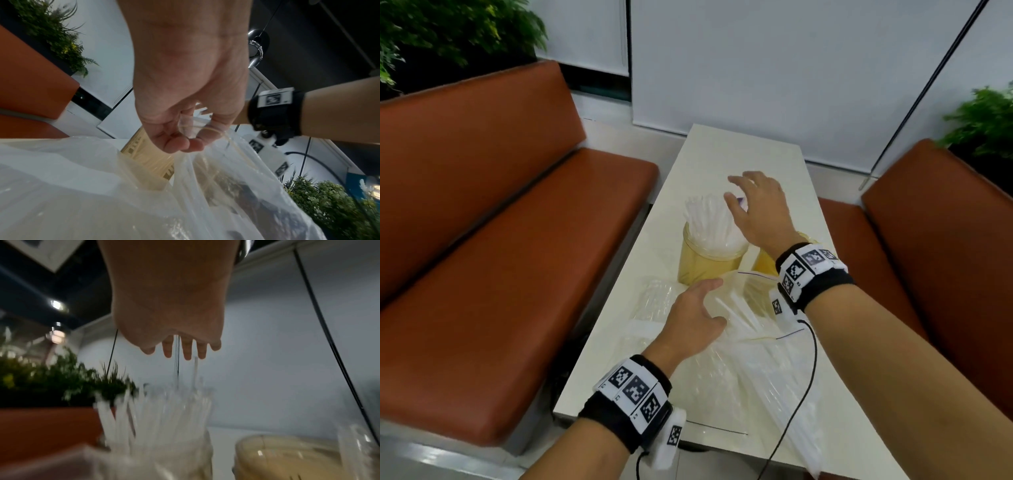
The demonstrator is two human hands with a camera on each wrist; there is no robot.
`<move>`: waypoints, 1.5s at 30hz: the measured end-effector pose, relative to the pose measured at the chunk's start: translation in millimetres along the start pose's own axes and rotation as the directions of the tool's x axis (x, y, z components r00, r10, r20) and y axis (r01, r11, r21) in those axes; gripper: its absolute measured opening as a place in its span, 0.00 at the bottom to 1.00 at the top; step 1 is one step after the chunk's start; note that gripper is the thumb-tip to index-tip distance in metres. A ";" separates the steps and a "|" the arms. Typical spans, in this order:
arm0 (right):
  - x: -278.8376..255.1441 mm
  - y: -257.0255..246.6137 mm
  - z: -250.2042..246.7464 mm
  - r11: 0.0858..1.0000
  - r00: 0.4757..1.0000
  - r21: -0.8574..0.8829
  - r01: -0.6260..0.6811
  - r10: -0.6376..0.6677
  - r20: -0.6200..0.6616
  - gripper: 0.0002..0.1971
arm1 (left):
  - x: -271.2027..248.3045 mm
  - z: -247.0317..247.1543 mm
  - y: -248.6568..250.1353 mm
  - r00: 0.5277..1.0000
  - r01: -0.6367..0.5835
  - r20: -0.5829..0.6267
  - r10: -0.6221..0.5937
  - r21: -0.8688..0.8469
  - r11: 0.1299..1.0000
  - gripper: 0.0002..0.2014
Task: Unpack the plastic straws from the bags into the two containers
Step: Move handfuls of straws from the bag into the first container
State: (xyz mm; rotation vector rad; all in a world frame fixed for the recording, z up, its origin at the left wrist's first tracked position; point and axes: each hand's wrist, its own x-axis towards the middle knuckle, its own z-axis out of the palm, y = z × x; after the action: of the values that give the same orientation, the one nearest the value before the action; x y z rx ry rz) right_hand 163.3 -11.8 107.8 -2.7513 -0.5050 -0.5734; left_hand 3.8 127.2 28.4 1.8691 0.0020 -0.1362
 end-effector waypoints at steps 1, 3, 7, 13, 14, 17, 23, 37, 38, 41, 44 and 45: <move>-3.8 -0.7 -12.3 0.998 0.997 0.058 0.020 -0.016 -0.075 0.21 | 1.5 0.9 0.4 1.000 -0.004 0.001 0.004 0.003 1.000 0.34; -12.3 -2.9 -36.3 0.985 0.991 0.163 0.063 -0.043 -0.123 0.15 | 4.0 3.0 2.4 1.000 -0.008 0.004 0.008 0.015 1.000 0.34; -38.6 -10.3 -71.8 0.979 0.998 0.203 0.007 0.005 -0.063 0.11 | 4.1 7.6 9.3 0.999 -0.037 0.000 0.037 0.032 0.999 0.34; -96.2 -6.4 -58.2 0.961 0.649 -0.243 -0.130 0.268 0.713 0.19 | 0.8 17.2 25.1 0.993 -0.117 -0.006 0.117 0.024 0.993 0.35; -104.4 -3.4 -50.8 0.955 0.593 -0.276 -0.111 0.287 0.752 0.22 | -0.8 19.4 28.0 0.990 -0.138 -0.002 0.138 0.031 0.990 0.35; -123.4 -0.1 -35.1 0.945 0.575 -0.265 -0.192 0.327 0.750 0.30 | -5.6 25.2 36.3 0.984 -0.178 0.004 0.178 0.058 0.982 0.36; -151.4 -0.8 -7.3 0.925 0.590 -0.321 -0.202 0.376 0.714 0.19 | -12.6 31.1 41.7 0.982 -0.187 -0.015 0.188 0.072 0.980 0.37; -175.6 17.5 -6.9 0.732 0.801 0.424 -0.533 0.276 0.531 0.02 | -16.1 29.0 28.9 0.993 -0.081 -0.083 0.086 0.059 0.995 0.35; -174.5 18.9 -6.8 0.697 0.824 0.485 -0.528 0.281 0.493 0.03 | -15.7 29.4 27.8 0.993 -0.077 -0.084 0.081 0.054 0.996 0.35; -165.9 16.5 -8.1 0.561 0.885 0.686 -0.463 0.252 0.390 0.08 | -13.5 30.2 23.4 0.994 -0.072 -0.081 0.076 0.050 0.996 0.34; -152.7 3.1 -17.3 0.488 0.910 0.778 -0.396 0.319 0.264 0.12 | -12.3 30.7 19.2 0.995 -0.058 -0.080 0.062 0.051 0.997 0.34; -147.1 -2.5 -22.0 0.446 0.908 0.812 -0.376 0.352 0.227 0.14 | -12.1 30.6 17.7 0.995 -0.046 -0.083 0.050 0.042 0.998 0.33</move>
State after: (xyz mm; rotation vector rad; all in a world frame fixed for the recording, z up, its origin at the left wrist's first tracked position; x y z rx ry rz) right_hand 28.6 -57.9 64.6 -1.7988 -0.0966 -0.0971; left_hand -9.8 93.6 37.4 1.9121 0.0119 -0.0250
